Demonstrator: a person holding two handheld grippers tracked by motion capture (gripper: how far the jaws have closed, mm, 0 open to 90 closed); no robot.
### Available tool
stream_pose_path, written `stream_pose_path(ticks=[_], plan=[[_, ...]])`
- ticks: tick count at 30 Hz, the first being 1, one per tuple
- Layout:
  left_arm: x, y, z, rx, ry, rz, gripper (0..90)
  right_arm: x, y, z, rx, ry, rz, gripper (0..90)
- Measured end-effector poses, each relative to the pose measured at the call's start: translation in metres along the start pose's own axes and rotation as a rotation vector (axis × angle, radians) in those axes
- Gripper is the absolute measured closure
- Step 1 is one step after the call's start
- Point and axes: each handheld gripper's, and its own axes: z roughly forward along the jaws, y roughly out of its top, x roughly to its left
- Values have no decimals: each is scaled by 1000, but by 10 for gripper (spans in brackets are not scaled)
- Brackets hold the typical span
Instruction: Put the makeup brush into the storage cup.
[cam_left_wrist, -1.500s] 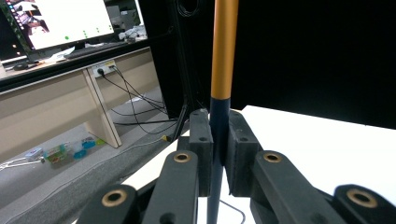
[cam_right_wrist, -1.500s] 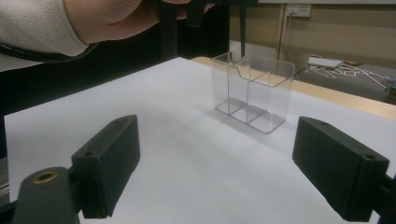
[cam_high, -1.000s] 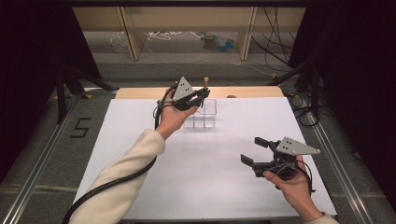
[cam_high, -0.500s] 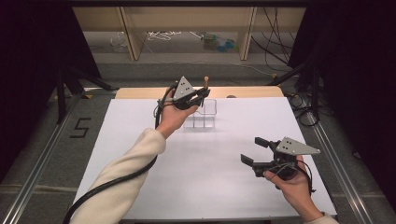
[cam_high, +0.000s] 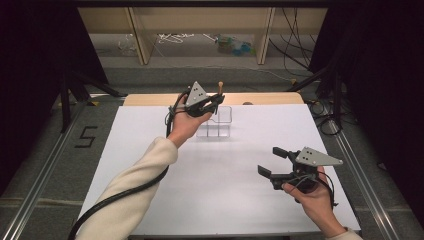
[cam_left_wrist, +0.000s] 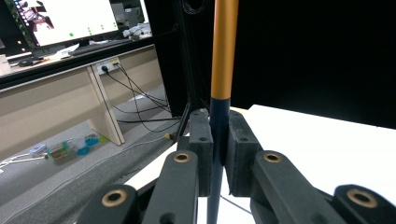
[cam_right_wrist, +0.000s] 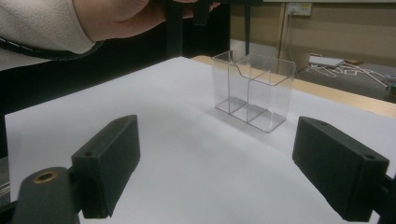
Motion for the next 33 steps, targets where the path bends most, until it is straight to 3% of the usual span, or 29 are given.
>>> stream_pose_path(ticks=[21,24,27,28,33], plan=[[1,-3,2,6,6,-5,824,0,-1,1,-7,15,10,159],[2,-3,2,7,10,-9,824,-1,0,1,-16,4,-18,159],[2,-4,3,9,10,-9,824,-1,0,1,-11,7,-11,159],[2,-4,3,9,10,-8,824,0,0,1,-3,14,12,159],[2,-5,4,12,12,-3,824,0,-1,1,-5,17,12,159]])
